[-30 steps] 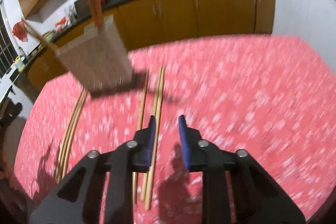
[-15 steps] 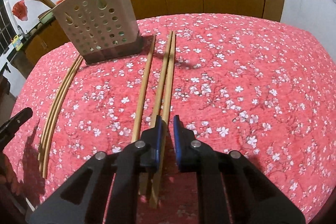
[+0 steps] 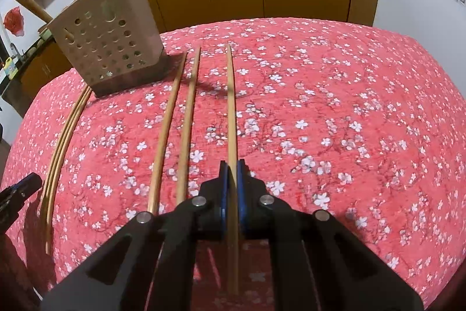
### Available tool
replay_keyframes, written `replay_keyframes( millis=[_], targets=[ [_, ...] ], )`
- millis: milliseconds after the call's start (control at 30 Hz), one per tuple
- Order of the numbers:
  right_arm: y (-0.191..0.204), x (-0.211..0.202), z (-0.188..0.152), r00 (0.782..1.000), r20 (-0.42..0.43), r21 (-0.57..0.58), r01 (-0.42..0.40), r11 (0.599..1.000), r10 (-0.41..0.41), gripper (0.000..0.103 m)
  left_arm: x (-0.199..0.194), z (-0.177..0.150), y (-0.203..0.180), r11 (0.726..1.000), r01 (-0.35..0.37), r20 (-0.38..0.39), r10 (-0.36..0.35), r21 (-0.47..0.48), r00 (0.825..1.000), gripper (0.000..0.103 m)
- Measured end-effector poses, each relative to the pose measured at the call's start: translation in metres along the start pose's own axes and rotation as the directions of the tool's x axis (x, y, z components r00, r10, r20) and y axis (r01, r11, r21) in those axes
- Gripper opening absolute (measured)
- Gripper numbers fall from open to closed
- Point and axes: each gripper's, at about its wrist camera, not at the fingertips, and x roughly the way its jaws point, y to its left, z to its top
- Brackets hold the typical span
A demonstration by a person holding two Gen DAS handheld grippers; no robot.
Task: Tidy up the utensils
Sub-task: 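Close the left gripper on a chopstick while the right gripper grasps another, then lift the held chopsticks with both grippers toward the utensil holder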
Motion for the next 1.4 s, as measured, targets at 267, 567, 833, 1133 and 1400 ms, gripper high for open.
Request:
replay_keyframes(
  millis=[267, 567, 833, 1133, 1400],
  targets=[
    [0.001, -0.002, -0.005, 1.000, 0.004, -0.022, -0.008, 1.000, 0.008, 0.009, 0.012, 0.001, -0.005, 0.998, -0.058, -0.020, 0.059, 0.034, 0.998, 0.016],
    [0.002, -0.004, -0.008, 1.000, 0.009, -0.042, -0.006, 0.999, 0.006, 0.009, 0.018, 0.003, -0.016, 0.986, -0.113, -0.008, 0.115, 0.120, 0.993, 0.011],
    [-0.006, 0.005, 0.007, 1.000, 0.021, -0.041, 0.022, 0.999, -0.021, 0.008, 0.027, 0.022, 0.017, 0.987, -0.154, -0.019, 0.155, 0.047, 0.988, 0.008],
    [-0.013, 0.013, 0.017, 0.998, 0.050, -0.025, 0.043, 0.999, -0.042, 0.008, 0.025, 0.026, 0.038, 0.991, -0.131, 0.003, 0.131, -0.019, 0.991, 0.008],
    [-0.012, 0.015, 0.018, 0.998, 0.050, -0.029, 0.045, 0.999, -0.043, 0.009, 0.021, 0.023, 0.043, 0.991, -0.134, 0.002, 0.134, -0.020, 0.991, 0.009]
  ],
)
